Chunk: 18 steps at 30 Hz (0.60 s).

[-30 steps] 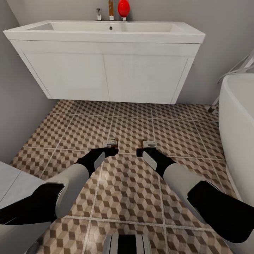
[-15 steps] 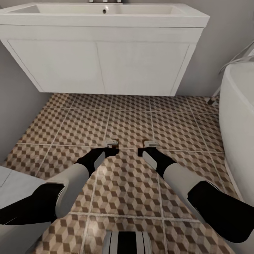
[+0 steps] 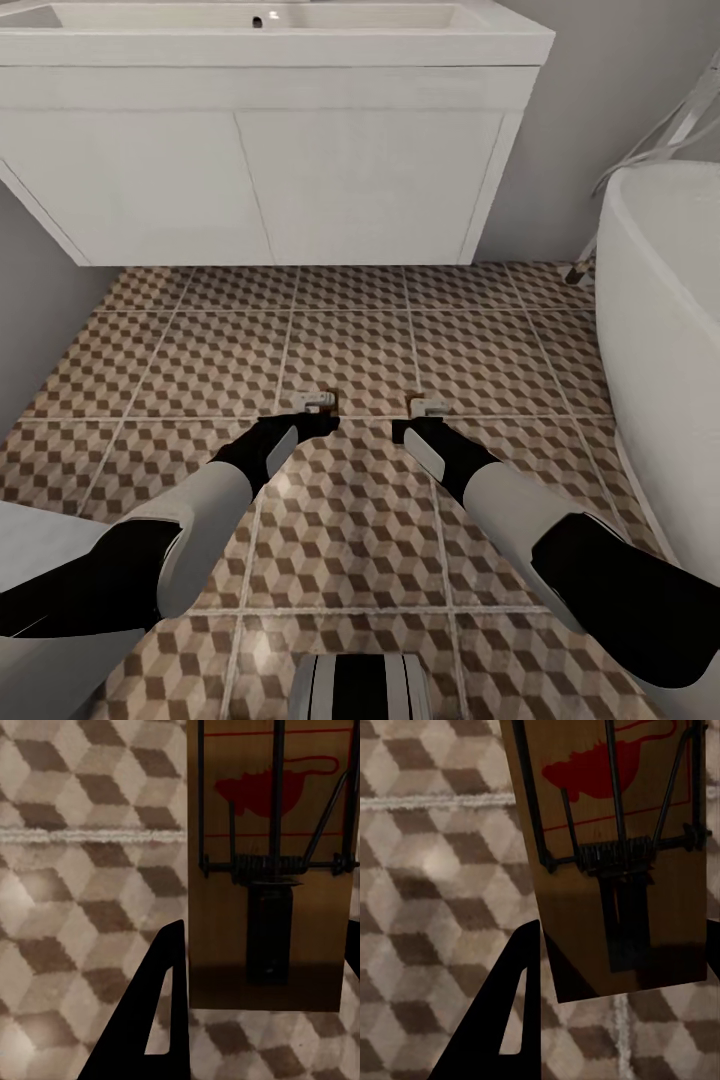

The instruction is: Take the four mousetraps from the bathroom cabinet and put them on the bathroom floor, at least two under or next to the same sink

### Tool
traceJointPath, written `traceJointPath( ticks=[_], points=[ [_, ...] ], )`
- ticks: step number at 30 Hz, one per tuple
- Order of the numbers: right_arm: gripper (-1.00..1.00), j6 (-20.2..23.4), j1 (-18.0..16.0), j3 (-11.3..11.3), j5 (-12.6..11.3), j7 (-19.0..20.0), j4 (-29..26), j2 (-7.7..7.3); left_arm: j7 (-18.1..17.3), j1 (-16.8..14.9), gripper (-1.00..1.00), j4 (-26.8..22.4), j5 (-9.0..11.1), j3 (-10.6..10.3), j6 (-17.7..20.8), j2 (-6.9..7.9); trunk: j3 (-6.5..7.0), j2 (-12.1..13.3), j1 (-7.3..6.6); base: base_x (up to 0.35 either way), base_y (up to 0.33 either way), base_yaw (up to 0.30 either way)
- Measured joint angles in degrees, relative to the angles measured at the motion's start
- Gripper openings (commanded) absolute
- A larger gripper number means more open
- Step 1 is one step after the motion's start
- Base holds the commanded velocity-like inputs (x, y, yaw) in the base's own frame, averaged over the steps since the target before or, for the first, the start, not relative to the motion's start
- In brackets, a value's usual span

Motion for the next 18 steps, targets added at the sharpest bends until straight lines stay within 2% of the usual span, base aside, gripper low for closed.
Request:
traceJointPath(
  ticks=[7,14,18],
  points=[
    [-1.00,0.16,0.00,0.00,0.06,-0.14,-3.03,0.07,-0.04,0.00,-1.00,-0.07,-0.01,-0.06,-0.13,0.00,0.00,0.00,0.00,0.000,0.000,-0.003],
    [-1.00,0.19,0.01,0.00,0.08,-0.16,-3.32,0.08,-0.03,0.00,-1.00,-0.09,-0.01,-0.08,-0.15,0.00,0.00,0.00,0.00,0.000,0.000,0.000],
    [-1.00,0.21,0.01,0.00,0.07,-0.16,-3.33,0.08,-0.02,0.00,-1.00,-0.05,-0.02,-0.08,-0.19,0.00,-0.88,-0.05,0.11,0.000,0.000,0.000]
  ],
)
